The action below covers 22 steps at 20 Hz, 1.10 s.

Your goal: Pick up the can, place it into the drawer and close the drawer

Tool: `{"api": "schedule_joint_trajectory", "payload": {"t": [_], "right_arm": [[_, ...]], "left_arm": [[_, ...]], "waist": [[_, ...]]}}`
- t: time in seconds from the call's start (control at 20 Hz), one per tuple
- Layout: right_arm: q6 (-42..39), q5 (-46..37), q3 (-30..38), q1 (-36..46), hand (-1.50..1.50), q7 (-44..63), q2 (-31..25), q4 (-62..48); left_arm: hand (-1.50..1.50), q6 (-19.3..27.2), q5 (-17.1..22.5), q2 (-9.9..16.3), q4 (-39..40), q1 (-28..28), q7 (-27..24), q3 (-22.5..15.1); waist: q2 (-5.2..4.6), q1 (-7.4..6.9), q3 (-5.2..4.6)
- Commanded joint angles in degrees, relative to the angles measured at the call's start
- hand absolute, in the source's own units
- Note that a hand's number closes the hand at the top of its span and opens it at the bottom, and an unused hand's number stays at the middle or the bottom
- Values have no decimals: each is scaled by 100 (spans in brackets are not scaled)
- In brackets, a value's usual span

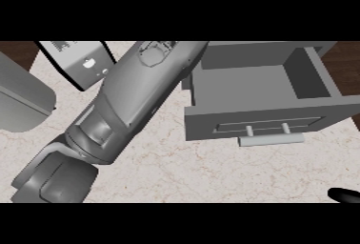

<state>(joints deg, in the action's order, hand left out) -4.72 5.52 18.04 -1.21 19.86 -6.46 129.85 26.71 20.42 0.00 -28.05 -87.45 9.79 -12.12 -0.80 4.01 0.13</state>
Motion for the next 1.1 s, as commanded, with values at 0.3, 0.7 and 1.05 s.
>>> {"api": "schedule_joint_trajectory", "payload": {"t": [0.3,0.7,1.05], "right_arm": [[12,-117,-122,388,-150,-4,-114,-372],[-171,-282,0,522,-150,-18,-551,-245],[-320,-1229,-580,870,-150,-549,-804,-524]], "left_arm": [[-150,680,464,0,768,-413,-277,-473],[-150,945,624,0,1186,-591,-616,-497],[-150,1062,1066,0,1002,-476,-858,-490]], "waist": [[-56,112,7],[-101,224,8],[-106,180,6]]}}
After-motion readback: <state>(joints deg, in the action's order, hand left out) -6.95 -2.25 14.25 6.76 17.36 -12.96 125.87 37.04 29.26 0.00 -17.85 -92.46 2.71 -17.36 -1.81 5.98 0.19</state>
